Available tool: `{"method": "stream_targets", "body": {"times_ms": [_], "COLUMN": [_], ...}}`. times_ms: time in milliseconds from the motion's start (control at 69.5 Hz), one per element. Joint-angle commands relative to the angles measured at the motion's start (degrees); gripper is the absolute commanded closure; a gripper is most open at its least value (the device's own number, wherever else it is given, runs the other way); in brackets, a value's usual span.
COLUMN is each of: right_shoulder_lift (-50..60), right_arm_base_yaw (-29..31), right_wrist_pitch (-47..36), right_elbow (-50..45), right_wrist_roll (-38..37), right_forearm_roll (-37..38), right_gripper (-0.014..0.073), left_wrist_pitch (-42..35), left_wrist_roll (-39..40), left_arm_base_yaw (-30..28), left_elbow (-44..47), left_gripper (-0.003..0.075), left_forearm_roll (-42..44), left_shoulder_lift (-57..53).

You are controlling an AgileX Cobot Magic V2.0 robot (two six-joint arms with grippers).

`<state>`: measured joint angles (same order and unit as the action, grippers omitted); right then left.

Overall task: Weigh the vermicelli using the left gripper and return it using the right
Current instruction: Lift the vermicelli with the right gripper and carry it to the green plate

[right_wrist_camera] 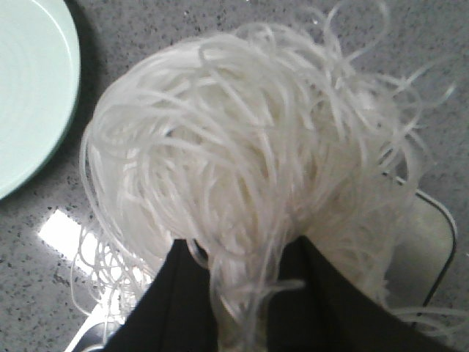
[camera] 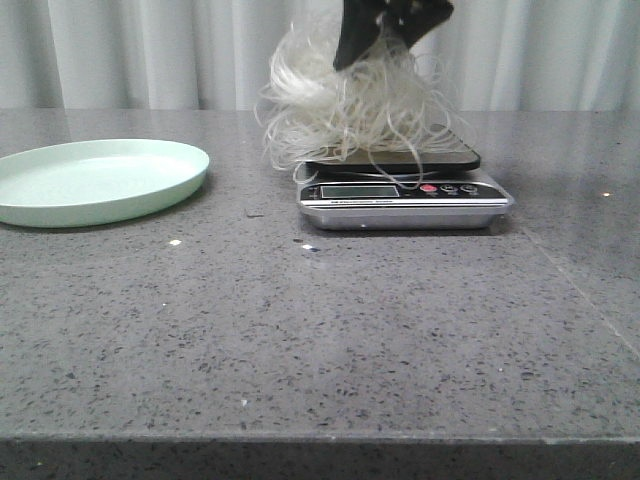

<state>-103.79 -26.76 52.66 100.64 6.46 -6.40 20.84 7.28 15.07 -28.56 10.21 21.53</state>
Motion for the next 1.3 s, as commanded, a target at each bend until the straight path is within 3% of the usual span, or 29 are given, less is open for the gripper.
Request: {"method": "stream_targets", "body": {"times_ms": [0, 374, 533, 835, 1281], "right_shoulder_lift": [4.74, 4.94, 4.02, -4.67, -14.14], "right_arm_base_yaw": [0.06, -1.82, -6.66, -15.15, -15.65], "right_wrist_pitch": [-1.23, 0.04, -5.56, -12.59, -12.19], "right_elbow": [5.74, 21.69, 22.03, 22.03, 22.03], "right_wrist_roll": [0.3, 0.3, 2.98, 3.56, 3.56], "right_forearm_roll": [0.26, -4.06, -7.96, -8.08, -8.06], "right_gripper": [0.0439, 0.0439, 0.0439, 0.0439, 0.0439], "left_wrist_pitch": [-4.41, -4.41, -4.41, -4.41, -4.31], "left_wrist_roll": [0.21, 0.21, 0.21, 0.21, 0.21], "left_arm_base_yaw": [-0.13, -0.13, -0.13, -0.13, -0.13], "left_elbow": [-1.56, -1.56, -1.56, -1.56, -1.56], "left_gripper": [0.0584, 0.0584, 0.0584, 0.0584, 0.0584], "left_forearm_roll": [-0.36, -0.36, -0.36, -0.36, -0.69], "left_shoulder_lift": [0.22, 0.22, 0.22, 0.22, 0.22]}}
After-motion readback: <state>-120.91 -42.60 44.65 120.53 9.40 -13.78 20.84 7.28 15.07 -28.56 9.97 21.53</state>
